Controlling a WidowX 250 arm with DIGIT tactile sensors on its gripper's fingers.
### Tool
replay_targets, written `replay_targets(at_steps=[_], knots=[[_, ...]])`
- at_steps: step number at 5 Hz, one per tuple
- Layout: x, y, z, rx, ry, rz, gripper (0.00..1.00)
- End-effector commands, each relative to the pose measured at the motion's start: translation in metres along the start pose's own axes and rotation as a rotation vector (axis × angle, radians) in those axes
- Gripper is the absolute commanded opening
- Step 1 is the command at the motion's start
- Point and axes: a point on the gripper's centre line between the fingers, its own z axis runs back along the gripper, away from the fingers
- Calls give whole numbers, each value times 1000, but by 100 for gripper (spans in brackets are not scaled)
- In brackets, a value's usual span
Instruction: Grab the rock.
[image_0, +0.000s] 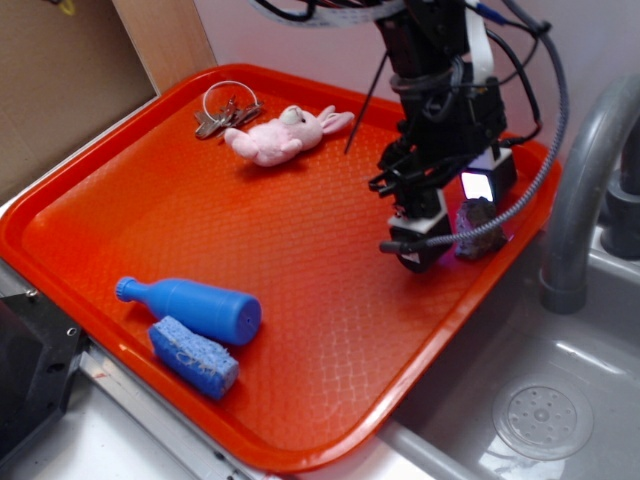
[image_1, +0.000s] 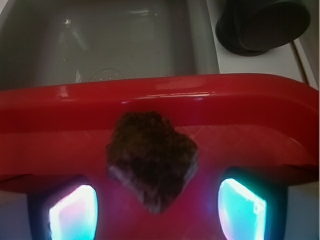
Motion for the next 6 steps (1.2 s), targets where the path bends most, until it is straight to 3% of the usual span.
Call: replay_targets(at_steps=[1,2,3,4,5,6], knots=[[32,-21,3,0,-43,-95,100],[34,-26,-1,2,-16,-103,27],[34,-28,-2,-5,-25,-107,0],[31,-30,4,44,29,-47,0],[1,-45,51,168,179,186,0],[-21,-55,101,317,253,414,0]])
